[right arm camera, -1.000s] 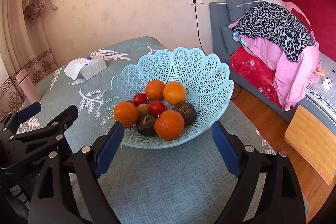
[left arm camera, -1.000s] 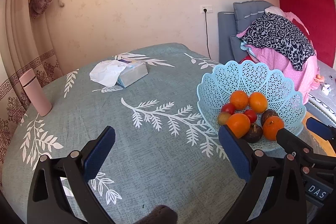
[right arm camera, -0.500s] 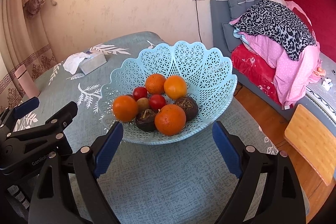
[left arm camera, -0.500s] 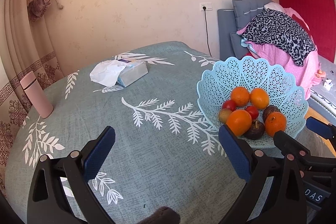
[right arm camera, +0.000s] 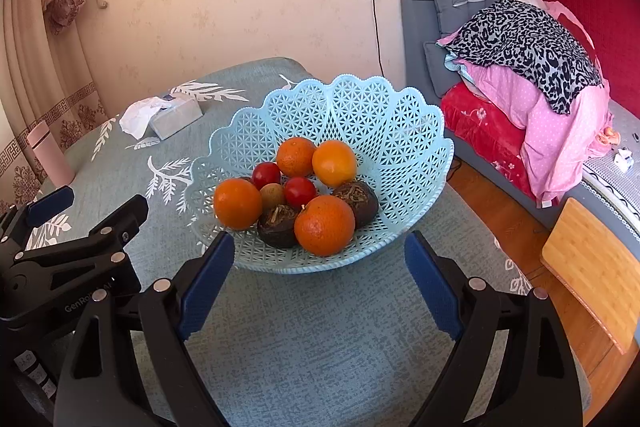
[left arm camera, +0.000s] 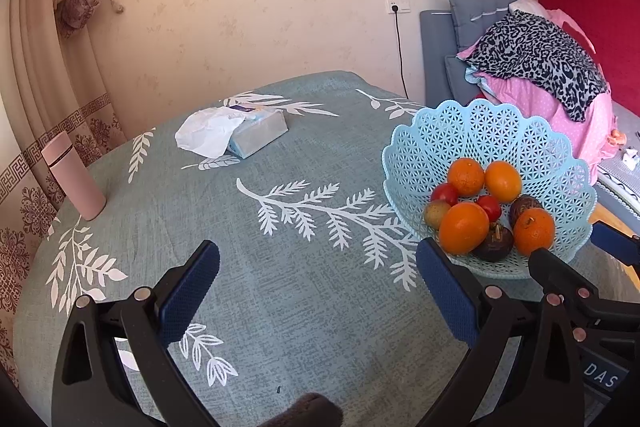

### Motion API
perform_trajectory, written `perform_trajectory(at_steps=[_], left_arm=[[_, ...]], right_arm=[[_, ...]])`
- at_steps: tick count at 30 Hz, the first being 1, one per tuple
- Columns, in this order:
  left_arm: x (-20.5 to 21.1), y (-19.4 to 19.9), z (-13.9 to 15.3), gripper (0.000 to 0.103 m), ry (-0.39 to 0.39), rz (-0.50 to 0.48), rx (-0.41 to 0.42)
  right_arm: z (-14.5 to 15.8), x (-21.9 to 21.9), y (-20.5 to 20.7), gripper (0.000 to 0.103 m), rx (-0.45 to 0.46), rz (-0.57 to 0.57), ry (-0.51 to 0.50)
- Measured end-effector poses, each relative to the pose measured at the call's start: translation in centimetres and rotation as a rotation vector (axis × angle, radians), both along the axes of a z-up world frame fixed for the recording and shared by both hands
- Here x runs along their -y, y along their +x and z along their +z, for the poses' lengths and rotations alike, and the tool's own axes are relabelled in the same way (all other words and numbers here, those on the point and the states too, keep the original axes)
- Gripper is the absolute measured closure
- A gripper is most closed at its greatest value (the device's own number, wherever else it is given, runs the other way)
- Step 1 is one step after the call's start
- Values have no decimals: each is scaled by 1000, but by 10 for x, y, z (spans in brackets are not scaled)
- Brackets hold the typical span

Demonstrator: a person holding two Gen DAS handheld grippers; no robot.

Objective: Organize fruits

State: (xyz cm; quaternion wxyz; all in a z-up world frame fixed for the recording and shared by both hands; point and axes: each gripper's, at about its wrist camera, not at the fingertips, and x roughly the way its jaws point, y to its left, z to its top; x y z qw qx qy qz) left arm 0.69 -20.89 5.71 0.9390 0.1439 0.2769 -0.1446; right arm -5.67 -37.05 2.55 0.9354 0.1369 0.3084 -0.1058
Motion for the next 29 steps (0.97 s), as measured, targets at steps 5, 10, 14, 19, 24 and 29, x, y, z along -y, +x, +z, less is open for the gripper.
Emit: perform_trajectory(at_steps=[5,10,14,19,24,29], left_arm=[[0,0,0,5,2,-2,-2],[1,0,-2,5,7,-3,-5],[1,-2,-1,5,5,-12,2],[-2,-3,-1,5,1,-10,-7],[-10,-3,-2,5,-1,8,-29],[-31,-5,-7,5,13,50,-47]], right_arm=[[0,0,0,15,0,0,1],[0,0,0,15,0,0,0],[0,0,0,15,-2,0,-2],[-1,0,0,15,-1,2,0],[-1,-3,-1,15,-3,12,-5],[1,-11,-4,15,-3,25,-7]])
